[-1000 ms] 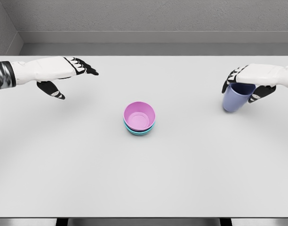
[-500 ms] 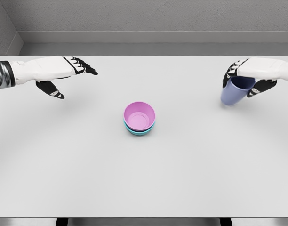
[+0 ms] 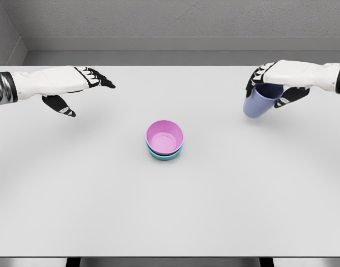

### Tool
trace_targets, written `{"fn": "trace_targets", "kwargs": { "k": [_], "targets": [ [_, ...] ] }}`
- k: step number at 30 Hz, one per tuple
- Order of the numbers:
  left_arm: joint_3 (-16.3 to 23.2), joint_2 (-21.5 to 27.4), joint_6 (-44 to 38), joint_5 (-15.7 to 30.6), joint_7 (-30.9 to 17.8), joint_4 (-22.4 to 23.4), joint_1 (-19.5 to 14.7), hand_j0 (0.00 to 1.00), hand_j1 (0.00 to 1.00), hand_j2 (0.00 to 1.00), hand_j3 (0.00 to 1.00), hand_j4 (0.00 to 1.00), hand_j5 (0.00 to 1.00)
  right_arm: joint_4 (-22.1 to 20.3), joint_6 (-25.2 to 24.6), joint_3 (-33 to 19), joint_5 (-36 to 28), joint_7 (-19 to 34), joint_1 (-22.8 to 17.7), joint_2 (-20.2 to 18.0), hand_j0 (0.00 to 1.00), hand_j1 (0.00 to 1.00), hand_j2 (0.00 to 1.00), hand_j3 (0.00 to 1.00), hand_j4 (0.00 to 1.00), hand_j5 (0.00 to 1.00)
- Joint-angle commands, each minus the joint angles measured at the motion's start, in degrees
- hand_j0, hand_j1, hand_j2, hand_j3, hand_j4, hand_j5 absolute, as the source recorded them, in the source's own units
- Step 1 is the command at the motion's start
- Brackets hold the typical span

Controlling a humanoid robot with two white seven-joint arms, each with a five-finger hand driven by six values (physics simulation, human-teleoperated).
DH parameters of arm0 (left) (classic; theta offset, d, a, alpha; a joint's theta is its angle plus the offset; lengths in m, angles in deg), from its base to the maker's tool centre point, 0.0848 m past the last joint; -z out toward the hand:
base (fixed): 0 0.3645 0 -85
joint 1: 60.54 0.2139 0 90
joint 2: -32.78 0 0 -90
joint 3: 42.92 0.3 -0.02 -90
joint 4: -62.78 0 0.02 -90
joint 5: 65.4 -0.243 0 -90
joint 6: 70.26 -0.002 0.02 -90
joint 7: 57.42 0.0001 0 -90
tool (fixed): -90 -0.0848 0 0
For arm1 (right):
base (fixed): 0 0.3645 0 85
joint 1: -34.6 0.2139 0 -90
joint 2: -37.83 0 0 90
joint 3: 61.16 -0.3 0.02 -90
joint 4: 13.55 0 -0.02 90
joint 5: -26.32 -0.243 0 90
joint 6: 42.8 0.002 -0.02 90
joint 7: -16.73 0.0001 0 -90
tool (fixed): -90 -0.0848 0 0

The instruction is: Stacking bowl and cup with both arms

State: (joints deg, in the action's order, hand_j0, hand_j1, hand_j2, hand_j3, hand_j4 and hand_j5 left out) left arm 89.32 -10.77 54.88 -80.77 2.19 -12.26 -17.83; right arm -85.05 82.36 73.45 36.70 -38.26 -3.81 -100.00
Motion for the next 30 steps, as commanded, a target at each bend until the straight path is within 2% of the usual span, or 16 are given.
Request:
{"fn": "trace_targets", "kwargs": {
  "k": [1,6,11,16,20,24,28,30],
  "targets": [
    [-0.1,0.0,-0.1,0.3,0.0,0.0,0.0,1.0,1.0,1.0,1.0,1.0,1.0,0.0,-0.2,0.0,-0.4,0.0,0.0,0.7,0.6,0.6,0.6,0.6,0.6,0.6],
    [-0.1,0.0,-0.1,0.3,0.1,0.0,0.0,1.0,1.0,1.0,1.0,1.0,1.0,-0.6,-0.2,0.0,-0.4,0.0,0.9,1.8,0.6,0.6,0.6,0.6,0.6,0.6],
    [-0.1,0.0,-0.1,0.3,0.0,0.0,0.0,1.0,1.0,1.0,1.0,1.0,1.0,-3.0,-0.2,0.0,-0.8,0.0,2.1,2.1,0.6,0.6,0.6,0.6,0.6,0.6],
    [-0.1,0.0,-0.1,0.3,0.1,0.0,0.0,1.0,1.0,1.0,1.0,1.0,1.0,-7.2,-0.2,0.0,-0.8,0.0,2.7,2.2,0.6,0.6,0.6,0.6,0.6,0.6],
    [-0.1,0.0,-0.1,0.3,0.1,0.0,0.0,1.0,1.0,1.0,1.0,1.0,1.0,-8.7,-0.2,0.1,-0.8,0.0,3.2,2.7,0.6,0.6,0.6,0.6,0.6,0.6],
    [-0.1,0.0,-0.1,0.3,0.1,0.0,0.0,1.0,1.0,1.0,1.0,1.0,1.0,-12.9,-0.2,0.8,-0.8,0.0,3.2,2.7,0.6,0.6,0.6,0.6,0.6,0.6],
    [-0.1,0.0,-0.1,0.3,0.0,0.0,0.0,1.0,1.0,1.0,1.0,1.0,1.0,-14.5,-0.2,2.2,-0.7,0.0,3.1,2.7,0.6,0.6,0.6,0.6,0.6,0.6],
    [-0.1,0.0,-0.1,0.3,0.0,0.0,0.0,1.0,1.0,1.0,1.0,1.0,1.0,-16.9,-0.2,2.3,-0.7,0.0,3.1,2.7,0.6,0.6,0.6,0.6,0.6,0.6]
  ]
}}
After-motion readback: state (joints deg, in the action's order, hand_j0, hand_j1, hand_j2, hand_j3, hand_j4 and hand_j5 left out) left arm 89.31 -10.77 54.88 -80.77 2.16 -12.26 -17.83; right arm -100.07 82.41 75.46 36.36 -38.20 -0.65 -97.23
